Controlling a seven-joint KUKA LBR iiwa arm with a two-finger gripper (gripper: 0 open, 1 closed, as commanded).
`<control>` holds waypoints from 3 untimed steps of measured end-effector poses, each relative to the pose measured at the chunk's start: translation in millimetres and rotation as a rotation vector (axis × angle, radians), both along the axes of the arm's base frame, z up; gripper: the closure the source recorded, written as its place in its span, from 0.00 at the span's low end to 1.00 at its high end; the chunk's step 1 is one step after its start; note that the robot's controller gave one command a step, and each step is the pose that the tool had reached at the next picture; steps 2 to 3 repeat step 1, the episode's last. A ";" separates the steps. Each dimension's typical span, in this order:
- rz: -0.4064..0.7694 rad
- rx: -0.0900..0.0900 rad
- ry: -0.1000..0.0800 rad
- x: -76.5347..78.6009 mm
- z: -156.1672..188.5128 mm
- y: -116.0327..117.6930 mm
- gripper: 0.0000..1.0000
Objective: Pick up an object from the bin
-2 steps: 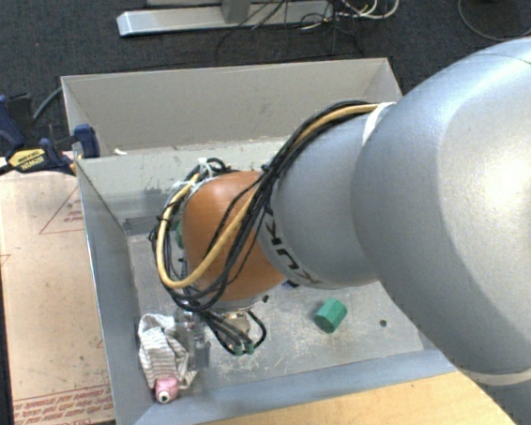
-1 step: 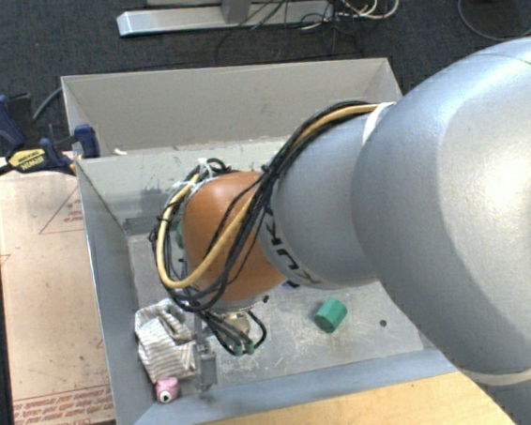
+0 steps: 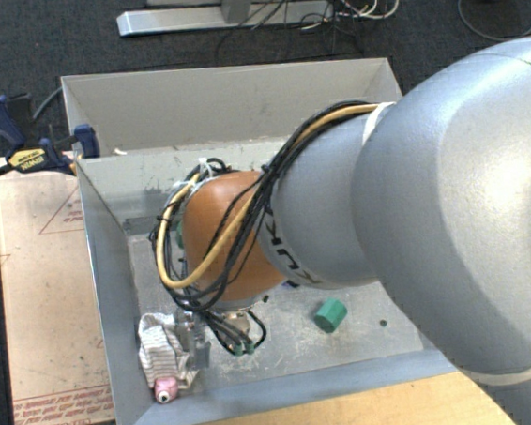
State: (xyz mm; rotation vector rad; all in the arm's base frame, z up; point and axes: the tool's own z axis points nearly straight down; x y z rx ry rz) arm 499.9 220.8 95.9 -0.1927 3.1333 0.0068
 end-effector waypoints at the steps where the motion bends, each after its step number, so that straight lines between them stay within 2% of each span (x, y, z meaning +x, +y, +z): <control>1: 0.000 0.000 0.000 0.0 0.0 0.0 1.00; 3: 0.000 0.000 0.000 0.0 0.0 0.0 1.00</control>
Offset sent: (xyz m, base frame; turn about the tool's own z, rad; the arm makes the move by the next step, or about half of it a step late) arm 0.0032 0.0118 0.0003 0.0152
